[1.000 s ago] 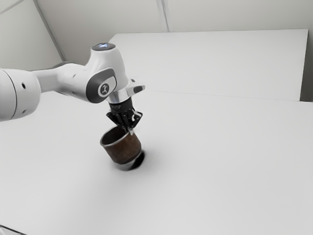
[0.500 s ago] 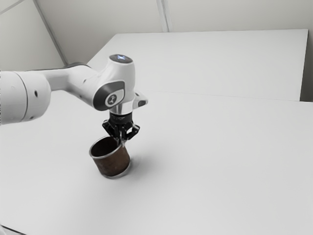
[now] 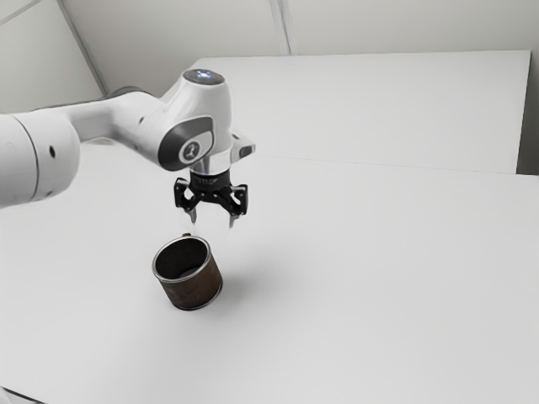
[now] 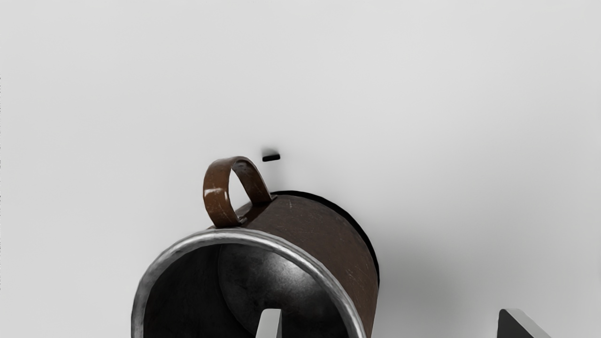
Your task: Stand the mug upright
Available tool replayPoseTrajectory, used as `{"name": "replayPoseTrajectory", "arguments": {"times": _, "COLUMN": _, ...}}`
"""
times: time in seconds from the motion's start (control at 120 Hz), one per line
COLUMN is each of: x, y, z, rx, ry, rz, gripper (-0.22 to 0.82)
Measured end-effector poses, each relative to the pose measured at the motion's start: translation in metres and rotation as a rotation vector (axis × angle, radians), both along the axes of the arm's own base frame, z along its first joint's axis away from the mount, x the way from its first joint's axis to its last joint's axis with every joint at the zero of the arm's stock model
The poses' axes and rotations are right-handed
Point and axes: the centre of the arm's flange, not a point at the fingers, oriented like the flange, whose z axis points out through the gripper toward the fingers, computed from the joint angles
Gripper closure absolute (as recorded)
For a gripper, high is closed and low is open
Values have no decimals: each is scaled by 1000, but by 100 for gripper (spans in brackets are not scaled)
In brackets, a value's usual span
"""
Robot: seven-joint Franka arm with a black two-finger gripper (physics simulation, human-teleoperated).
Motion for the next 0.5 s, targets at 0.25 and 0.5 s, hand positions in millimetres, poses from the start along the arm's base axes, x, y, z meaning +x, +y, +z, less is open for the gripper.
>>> {"name": "replayPoseTrajectory", "arguments": {"times": 0.25, "x": 9, "y": 25, "z": 58, "rx": -108, "ry": -77, "rz": -24, "gripper": 4}}
{"name": "replayPoseTrajectory", "arguments": {"times": 0.5, "x": 23, "y": 97, "z": 171, "rx": -148, "ry": -190, "rz": -47, "gripper": 1}}
